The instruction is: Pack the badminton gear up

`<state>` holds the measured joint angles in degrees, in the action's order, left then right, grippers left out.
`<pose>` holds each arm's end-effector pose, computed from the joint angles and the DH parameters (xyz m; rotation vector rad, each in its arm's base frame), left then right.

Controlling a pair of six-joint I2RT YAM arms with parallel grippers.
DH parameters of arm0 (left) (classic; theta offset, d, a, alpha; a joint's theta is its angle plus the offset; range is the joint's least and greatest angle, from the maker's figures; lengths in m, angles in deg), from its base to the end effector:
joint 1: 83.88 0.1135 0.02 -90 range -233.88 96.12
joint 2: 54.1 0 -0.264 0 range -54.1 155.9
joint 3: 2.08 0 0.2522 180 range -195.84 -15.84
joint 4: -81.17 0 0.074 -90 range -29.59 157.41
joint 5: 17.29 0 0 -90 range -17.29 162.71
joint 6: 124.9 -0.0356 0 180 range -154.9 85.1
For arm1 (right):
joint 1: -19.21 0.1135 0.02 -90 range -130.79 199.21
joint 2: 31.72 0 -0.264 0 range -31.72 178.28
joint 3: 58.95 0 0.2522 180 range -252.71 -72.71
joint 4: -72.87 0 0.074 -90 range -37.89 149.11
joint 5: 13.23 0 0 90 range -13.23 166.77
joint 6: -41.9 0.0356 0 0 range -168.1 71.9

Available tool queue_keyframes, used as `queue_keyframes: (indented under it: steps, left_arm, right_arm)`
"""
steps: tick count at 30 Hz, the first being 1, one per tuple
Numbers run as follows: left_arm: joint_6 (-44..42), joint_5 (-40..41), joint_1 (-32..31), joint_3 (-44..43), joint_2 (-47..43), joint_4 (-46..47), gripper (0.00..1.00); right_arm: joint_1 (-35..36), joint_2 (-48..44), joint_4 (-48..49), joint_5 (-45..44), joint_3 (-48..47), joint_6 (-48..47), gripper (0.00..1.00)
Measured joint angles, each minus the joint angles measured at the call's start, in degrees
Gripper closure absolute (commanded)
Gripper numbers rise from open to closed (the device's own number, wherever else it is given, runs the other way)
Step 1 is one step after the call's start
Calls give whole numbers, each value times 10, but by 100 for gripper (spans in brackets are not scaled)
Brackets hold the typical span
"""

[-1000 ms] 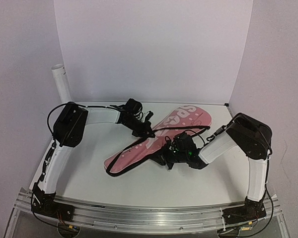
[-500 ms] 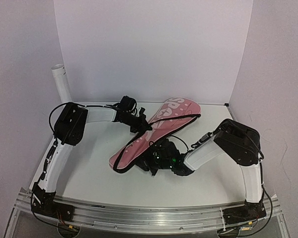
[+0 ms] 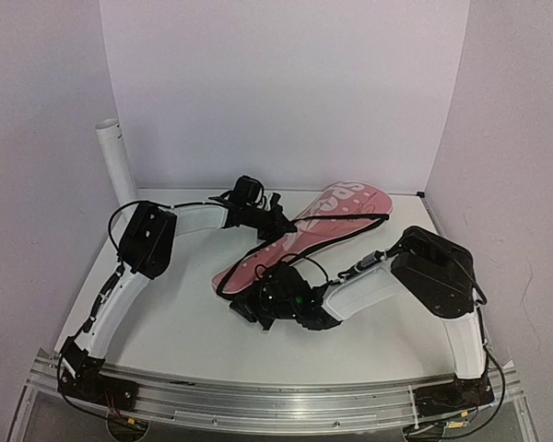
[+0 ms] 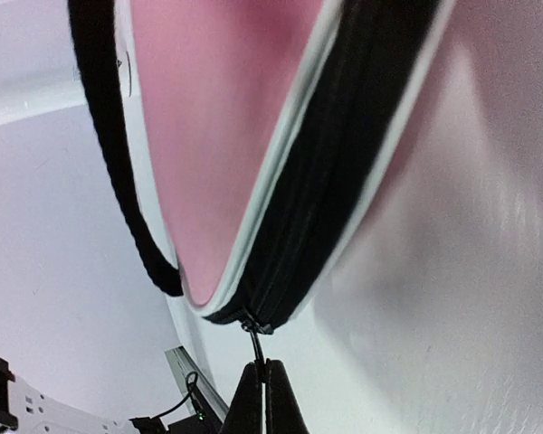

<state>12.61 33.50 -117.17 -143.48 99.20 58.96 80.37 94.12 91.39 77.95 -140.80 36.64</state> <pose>0.4781 -0.3409 0.1231 0.1528 2.4364 -1.4754 0.2188 0.3989 0.1052 0.4814 2.3836 1.4750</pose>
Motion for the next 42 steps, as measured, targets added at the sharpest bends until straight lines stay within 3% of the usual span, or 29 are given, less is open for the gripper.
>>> queue_keyframes:
  steps: [4, 9, 17, 22, 26, 34, 38, 40, 42]
  left_arm:
    - [4, -8, -6, -7, 6, 0, 100]
    - [-4, 7, -1, -9, 6, 2, 100]
    - [-8, 10, 1, -7, 6, 4, 100]
    - [-1, 20, -4, 21, 2, 32, 100]
    - [-12, 37, -8, 109, -45, 57, 100]
    - [-88, 97, 40, 417, -251, 64, 100]
    - [-118, 120, 62, 498, -312, 57, 99]
    - [-128, 125, 63, 516, -326, 54, 89]
    - [-137, 122, 60, 518, -328, 51, 90]
  right_arm:
    - [30, -15, -34, -41, -1, -7, 100]
    - [31, 27, -107, -55, -94, -44, 100]
    - [56, 47, -203, -139, -176, -187, 100]
    - [64, 38, -171, -173, -123, -201, 100]
    - [80, -17, -132, -190, -10, -177, 100]
    - [101, -132, -138, -181, 129, -138, 100]
    - [97, -175, -146, -182, 197, -119, 100]
    - [95, -190, -156, -180, 211, -119, 100]
    - [94, -196, -166, -168, 207, -127, 100]
